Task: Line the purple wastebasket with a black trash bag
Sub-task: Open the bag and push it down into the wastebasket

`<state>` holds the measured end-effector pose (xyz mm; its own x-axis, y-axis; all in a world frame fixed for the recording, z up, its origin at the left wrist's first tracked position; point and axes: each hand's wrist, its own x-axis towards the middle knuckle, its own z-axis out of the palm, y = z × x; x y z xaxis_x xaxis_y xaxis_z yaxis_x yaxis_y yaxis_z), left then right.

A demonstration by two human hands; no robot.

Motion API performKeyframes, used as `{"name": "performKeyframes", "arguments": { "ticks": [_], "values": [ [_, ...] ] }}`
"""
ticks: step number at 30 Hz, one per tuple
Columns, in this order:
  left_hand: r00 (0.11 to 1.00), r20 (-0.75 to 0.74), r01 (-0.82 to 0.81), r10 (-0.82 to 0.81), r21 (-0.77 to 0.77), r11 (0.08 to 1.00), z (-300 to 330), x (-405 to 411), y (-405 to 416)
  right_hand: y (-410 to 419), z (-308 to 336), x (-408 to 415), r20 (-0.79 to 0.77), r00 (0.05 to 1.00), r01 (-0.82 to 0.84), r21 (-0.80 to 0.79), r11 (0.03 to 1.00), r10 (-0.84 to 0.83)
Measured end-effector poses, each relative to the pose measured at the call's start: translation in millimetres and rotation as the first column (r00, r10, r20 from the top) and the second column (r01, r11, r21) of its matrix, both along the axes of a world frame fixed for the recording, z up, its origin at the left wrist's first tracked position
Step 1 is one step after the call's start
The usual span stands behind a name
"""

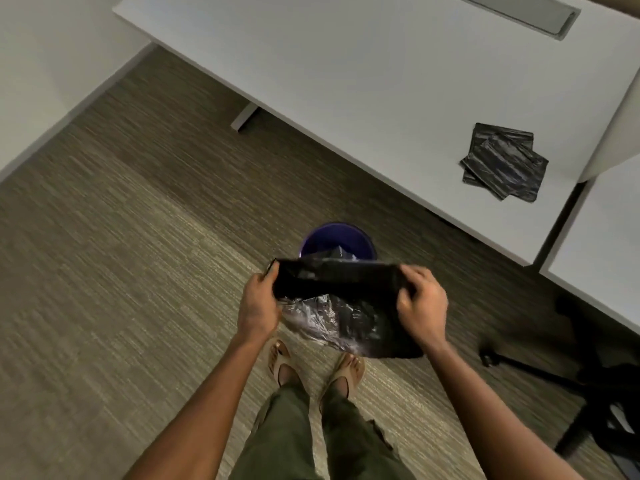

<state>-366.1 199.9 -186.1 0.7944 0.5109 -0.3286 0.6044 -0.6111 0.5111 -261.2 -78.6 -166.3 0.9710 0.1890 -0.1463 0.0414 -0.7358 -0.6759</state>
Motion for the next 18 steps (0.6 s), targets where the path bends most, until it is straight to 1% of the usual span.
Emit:
{"name": "performKeyframes", "arguments": {
  "ticks": [2,4,5,6,7,8,9,10,12,13,16,18],
  "values": [
    [0.975,0.175,-0.143,0.138,0.015,0.990,19.6,21.1,6.7,12.8,23.4,20.4,0.086,0.994,0.055,0.084,0.995,-0.062],
    [0.913,0.329,-0.257,0.243,-0.004,0.967,39.7,41.4,12.1,24.8,45.7,40.3,0.222,0.966,0.106,0.140,0.984,-0.135],
    [0.890,0.387,-0.260,0.241,-0.001,0.965,47.6,47.8,12.5,29.7,54.5,47.3,0.298,0.944,0.109,0.136,0.985,-0.145],
    [0.886,0.417,-0.231,0.203,0.019,0.973,53.4,51.8,11.6,33.5,59.9,51.7,0.344,0.930,0.094,0.116,0.989,-0.129],
    [0.897,0.415,-0.185,0.151,0.043,0.982,57.6,54.4,9.2,36.6,62.2,54.1,0.345,0.933,0.073,0.085,0.994,-0.098],
    [0.914,0.390,-0.143,0.109,0.060,0.988,59.1,56.0,6.7,38.9,62.3,54.2,0.312,0.948,0.055,0.058,0.997,-0.070],
    [0.929,0.360,-0.116,0.088,0.058,0.992,59.1,55.5,4.3,38.9,61.1,52.3,0.271,0.961,0.044,0.044,0.998,-0.054],
    [0.938,0.338,-0.105,0.079,0.058,0.993,56.3,54.0,3.5,37.6,58.9,49.5,0.265,0.963,0.042,0.042,0.998,-0.051],
    [0.943,0.327,-0.104,0.066,0.102,0.989,49.6,49.1,4.7,34.4,56.9,42.6,0.337,0.941,0.027,0.039,0.999,-0.038],
    [0.942,0.329,-0.118,0.070,0.128,0.985,45.5,46.6,6.3,32.4,56.0,40.6,0.356,0.934,0.024,0.047,0.999,-0.039],
    [0.954,0.275,-0.164,0.118,0.152,0.975,32.3,40.2,9.8,32.0,55.2,30.3,0.298,0.952,0.037,0.117,0.992,-0.071],
    [0.953,0.242,-0.213,0.185,0.094,0.972,30.0,40.2,8.4,37.7,58.3,21.8,0.305,0.951,0.005,0.133,0.991,-0.046]
  ]
}}
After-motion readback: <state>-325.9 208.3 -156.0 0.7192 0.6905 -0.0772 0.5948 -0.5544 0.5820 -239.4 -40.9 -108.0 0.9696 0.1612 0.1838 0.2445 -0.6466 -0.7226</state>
